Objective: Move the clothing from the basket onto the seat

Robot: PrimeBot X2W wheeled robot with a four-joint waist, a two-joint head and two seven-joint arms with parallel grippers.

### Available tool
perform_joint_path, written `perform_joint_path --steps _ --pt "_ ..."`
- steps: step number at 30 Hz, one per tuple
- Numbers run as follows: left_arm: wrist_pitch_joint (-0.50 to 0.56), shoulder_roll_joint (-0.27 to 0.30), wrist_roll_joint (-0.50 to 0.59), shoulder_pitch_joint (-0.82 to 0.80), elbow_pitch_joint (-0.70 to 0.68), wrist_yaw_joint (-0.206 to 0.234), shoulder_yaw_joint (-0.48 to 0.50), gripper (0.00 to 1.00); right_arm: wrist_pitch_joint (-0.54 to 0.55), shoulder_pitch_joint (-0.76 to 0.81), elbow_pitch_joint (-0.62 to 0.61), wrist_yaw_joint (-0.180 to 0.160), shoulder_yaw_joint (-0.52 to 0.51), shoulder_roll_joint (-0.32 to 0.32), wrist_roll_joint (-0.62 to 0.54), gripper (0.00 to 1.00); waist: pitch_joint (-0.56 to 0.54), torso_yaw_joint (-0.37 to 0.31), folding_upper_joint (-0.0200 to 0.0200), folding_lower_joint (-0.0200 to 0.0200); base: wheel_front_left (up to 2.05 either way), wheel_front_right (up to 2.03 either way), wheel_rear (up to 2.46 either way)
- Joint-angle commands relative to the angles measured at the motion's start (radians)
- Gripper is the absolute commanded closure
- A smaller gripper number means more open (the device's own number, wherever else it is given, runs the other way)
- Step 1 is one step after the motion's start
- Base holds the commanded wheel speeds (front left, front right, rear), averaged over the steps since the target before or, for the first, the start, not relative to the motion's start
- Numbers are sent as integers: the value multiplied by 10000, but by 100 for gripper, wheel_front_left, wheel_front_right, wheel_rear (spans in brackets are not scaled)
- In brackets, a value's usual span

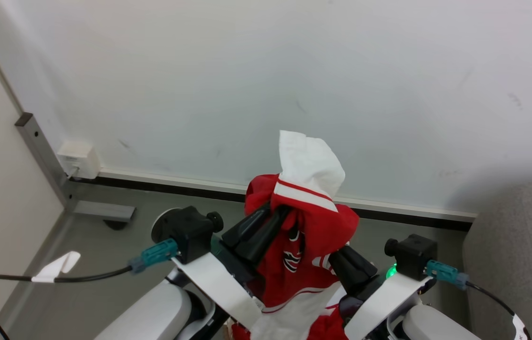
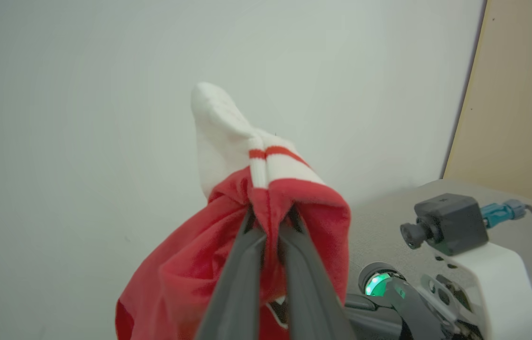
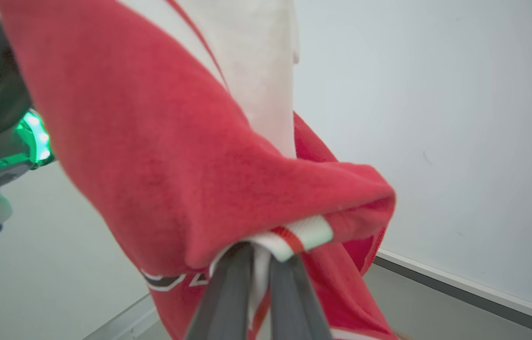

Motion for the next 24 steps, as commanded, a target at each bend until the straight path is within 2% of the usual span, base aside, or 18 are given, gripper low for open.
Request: perform_joint_path --steps 1,3,4,6,7,8,14,24 --pt "-45 56 -192 178 153 21 36 100 2 202 -146 -21 -151 -93 -93 100 20 -156 -1 0 0 0 0" --pt "-99 70 -242 231 296 26 31 100 2 286 -298 -21 -327 -132 -210 100 38 -297 -1 0 0 0 0" --pt "-128 65 -272 252 378 15 28 78 0 349 -378 -21 -448 -135 -242 100 49 -369 -1 0 0 0 0" --pt "-158 88 -270 278 541 10 31 64 0 416 -515 -21 -651 -172 -345 100 76 -530 -1 0 0 0 0" --pt "-170 101 -267 307 637 26 45 47 0 450 -595 -21 -753 -194 -406 100 90 -620 -1 0 0 0 0" --pt "-209 113 -270 330 731 34 49 0 0 477 -681 -21 -851 -222 -460 100 100 -713 -1 0 0 0 0" --pt "-353 96 -318 408 949 40 46 0 0 619 -1100 -21 -1681 -492 -868 100 122 -1185 -1 0 0 0 0" --pt "-667 126 -155 662 953 34 -74 0 -1 918 -1964 -21 -3162 -1176 -1639 100 202 -2471 -1 0 0 0 0"
